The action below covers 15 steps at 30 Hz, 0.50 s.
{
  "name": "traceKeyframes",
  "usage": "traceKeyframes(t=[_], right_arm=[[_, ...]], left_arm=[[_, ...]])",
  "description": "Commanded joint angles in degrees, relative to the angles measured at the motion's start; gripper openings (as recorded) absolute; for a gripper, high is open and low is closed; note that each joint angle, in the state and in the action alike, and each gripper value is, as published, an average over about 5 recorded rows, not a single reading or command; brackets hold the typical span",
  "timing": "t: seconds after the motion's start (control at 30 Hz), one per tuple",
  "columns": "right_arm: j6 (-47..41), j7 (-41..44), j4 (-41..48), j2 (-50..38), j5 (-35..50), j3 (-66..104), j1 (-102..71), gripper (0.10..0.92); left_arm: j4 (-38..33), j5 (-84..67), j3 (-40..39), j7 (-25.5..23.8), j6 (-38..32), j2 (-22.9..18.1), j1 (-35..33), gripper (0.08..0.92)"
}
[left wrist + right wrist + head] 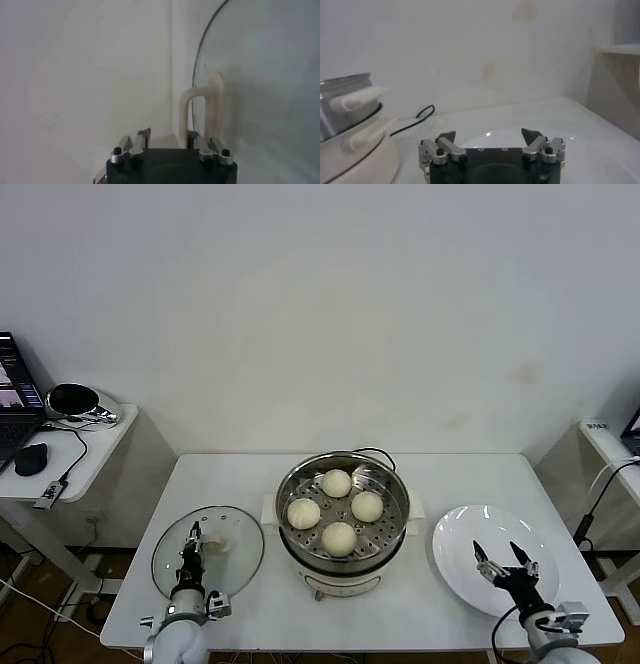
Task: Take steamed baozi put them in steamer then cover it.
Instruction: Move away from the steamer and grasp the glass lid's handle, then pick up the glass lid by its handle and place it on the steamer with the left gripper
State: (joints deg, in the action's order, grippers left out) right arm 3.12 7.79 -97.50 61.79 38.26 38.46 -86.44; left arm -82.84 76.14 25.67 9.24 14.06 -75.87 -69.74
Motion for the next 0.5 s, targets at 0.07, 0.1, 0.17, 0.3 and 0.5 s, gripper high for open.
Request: traceKeyframes(t=[0.07, 0.1, 0.17, 0.3, 0.5], right_arm=[[0.0, 0.7, -0.8, -0.5, -0.3, -0.1, 0.0, 0.823], [0.0, 0.8, -0.9, -0.5, -0.3, 0.0, 0.0, 0.823], [-0.1, 0.9, -1.2, -0.4, -0.3, 0.4, 0.0, 0.823], [-0.2, 1.0, -1.7, -0.1, -0.3, 1.3, 0.1, 0.823], [-0.1, 1.0, -1.8, 0.1, -0.4, 1.6, 0.3, 0.823]], left_arm=[[-2.3, -2.2, 0.1, 1.0, 0.8, 0.1, -0.8, 0.257], [-3.4, -3.7, 0.0, 0.9, 1.8, 0.2, -1.2, 0.231], [-6.3, -7.0, -0.1, 0.4, 3.1, 0.6, -2.2, 0.176], [-13.3, -8.9, -1.1, 1.9, 5.1, 2.6, -5.2, 0.141], [-20.0, -4.8, -4.3, 6.5, 21.3, 4.8, -6.3, 0.141]])
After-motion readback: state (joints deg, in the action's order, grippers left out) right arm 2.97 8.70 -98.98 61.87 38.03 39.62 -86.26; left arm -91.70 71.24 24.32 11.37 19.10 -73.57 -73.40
